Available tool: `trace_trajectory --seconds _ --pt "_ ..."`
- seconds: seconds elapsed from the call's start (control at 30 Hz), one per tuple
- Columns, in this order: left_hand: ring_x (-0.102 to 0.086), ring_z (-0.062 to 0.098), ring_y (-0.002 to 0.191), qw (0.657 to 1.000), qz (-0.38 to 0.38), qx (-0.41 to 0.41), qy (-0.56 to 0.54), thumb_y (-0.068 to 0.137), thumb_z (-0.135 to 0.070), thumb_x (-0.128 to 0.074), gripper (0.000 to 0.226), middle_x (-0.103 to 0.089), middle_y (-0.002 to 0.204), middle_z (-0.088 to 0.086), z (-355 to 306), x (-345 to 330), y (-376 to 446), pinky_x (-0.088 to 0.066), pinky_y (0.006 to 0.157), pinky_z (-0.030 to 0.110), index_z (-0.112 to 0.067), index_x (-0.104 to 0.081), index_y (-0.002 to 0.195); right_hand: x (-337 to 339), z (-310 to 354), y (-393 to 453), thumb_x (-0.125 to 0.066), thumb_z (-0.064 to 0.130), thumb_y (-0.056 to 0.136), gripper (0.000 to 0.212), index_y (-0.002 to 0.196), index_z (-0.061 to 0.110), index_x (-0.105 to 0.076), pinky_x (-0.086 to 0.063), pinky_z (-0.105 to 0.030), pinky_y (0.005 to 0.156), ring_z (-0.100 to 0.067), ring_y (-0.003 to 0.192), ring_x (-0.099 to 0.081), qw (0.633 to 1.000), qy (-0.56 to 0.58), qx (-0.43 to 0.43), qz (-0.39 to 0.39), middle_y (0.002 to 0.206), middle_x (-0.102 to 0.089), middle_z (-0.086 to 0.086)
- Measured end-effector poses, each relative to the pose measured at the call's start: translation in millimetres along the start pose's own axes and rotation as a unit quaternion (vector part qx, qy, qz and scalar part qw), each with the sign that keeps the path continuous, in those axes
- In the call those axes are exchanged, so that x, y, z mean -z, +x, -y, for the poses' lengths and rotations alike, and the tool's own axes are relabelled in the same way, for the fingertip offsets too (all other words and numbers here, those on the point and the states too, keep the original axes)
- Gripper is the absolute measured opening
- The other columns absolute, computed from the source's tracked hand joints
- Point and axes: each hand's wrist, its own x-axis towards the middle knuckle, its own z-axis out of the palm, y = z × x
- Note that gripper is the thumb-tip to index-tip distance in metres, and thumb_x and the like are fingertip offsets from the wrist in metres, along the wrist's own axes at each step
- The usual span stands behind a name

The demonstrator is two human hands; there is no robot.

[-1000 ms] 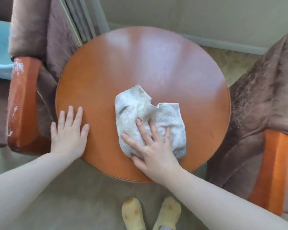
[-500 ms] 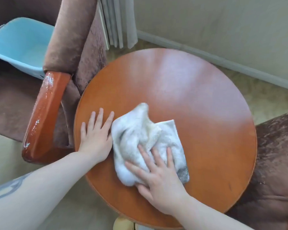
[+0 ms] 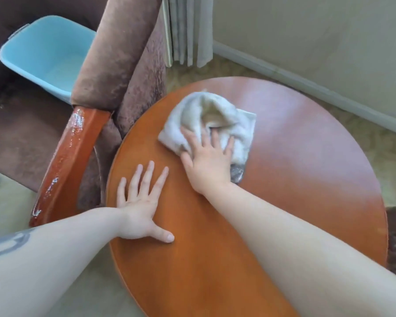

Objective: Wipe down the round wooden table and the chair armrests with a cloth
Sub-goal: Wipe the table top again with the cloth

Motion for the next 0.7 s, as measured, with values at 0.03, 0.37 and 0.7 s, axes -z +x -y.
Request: trace_trajectory --seconds 0.03,0.37,0.7 --pt "0.065 0.012 0.109 1.000 0.005 0.004 0.008 0.039 -0.086 -0.060 0.146 0.067 0.118 -0.011 -0.5 0.3 -0.4 0.031 0.102 0.046 -0.042 0.059 0.112 2.3 -4.4 -4.8 -0.035 0.043 0.095 0.053 0.147 0.044 -0.024 0.007 -0.059 0.113 -0.027 0.149 -0.011 0.987 -0.020 0.151 0.049 0.160 -0.024 -0.002" --pt "0.058 0.009 0.118 0.999 -0.022 -0.003 -0.023 0.041 -0.083 -0.067 0.154 0.062 0.130 -0.013 -1.2 0.5 -4.2 0.029 0.104 0.044 -0.033 0.054 0.124 18.8 -25.8 91.9 -0.031 0.045 0.093 0.058 0.147 0.049 -0.012 0.011 -0.066 0.110 -0.029 0.149 0.007 1.000 -0.023 -0.012 0.018 0.163 -0.008 -0.005" --pt "0.059 0.013 0.117 1.000 -0.007 0.005 -0.012 0.047 -0.082 -0.065 0.150 0.064 0.127 -0.012 -1.9 0.2 -2.0 0.028 0.107 0.046 -0.033 0.057 0.120 72.5 -187.6 66.7 -0.034 0.044 0.091 0.063 0.149 0.044 -0.009 -0.004 -0.070 0.110 -0.030 0.148 -0.004 0.951 -0.015 -0.295 -0.088 0.161 -0.016 -0.006"
